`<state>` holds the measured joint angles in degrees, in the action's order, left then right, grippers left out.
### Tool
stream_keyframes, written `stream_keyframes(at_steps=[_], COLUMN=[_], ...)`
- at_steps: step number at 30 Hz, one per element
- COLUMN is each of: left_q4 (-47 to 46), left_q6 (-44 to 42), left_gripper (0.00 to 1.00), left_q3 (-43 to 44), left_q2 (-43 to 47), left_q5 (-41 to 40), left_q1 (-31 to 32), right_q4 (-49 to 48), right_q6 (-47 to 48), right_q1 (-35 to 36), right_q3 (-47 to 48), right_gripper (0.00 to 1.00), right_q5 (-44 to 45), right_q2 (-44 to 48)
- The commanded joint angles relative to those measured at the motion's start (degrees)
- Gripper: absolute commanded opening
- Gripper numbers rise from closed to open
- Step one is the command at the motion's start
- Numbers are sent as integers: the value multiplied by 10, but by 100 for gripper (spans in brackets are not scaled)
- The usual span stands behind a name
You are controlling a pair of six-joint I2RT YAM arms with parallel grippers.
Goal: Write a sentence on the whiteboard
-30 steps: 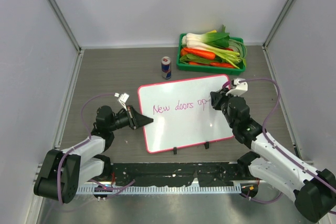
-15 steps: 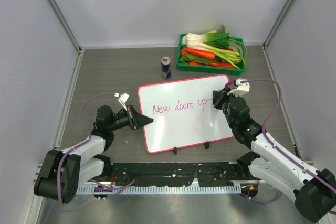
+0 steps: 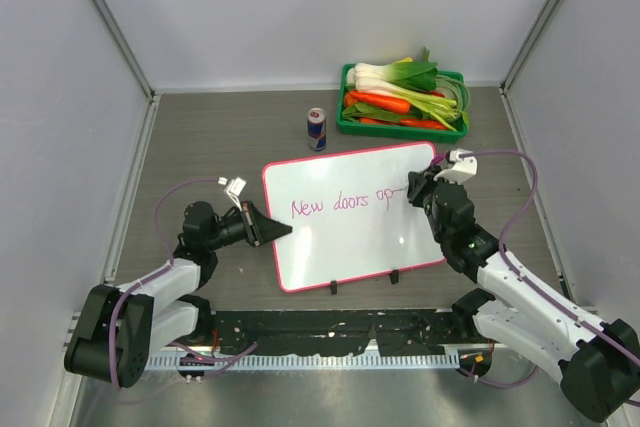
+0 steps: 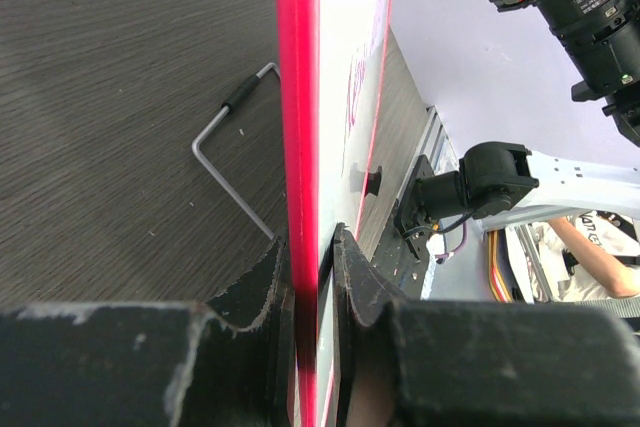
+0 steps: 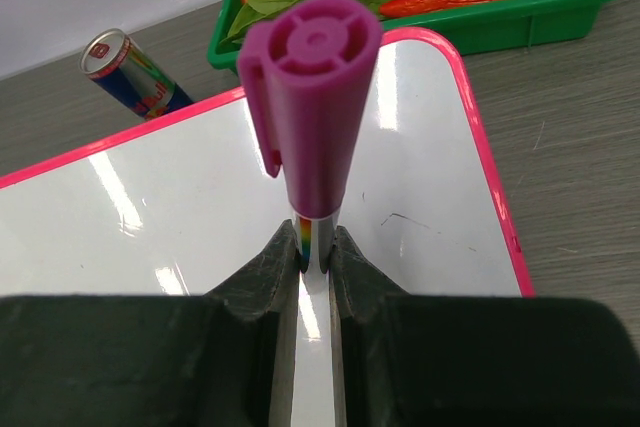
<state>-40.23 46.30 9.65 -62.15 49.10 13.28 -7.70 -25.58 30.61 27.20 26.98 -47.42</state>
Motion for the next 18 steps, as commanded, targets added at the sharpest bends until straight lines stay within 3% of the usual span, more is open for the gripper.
stream_keyframes(at_steps=[1, 18], left_q4=[22, 22], left_q6=[-63, -64], left_gripper=[0, 0], left_q3=[4, 5], left_q2=[-8, -9], left_q5=[-35, -35], left_q1=[3, 3], right_q4=[-8, -11], right_q6=[5, -3], right_q1=[-4, -4], right_q3=[23, 15], right_gripper=[1, 1], right_q5=[15, -49], right_q2=[-14, -29])
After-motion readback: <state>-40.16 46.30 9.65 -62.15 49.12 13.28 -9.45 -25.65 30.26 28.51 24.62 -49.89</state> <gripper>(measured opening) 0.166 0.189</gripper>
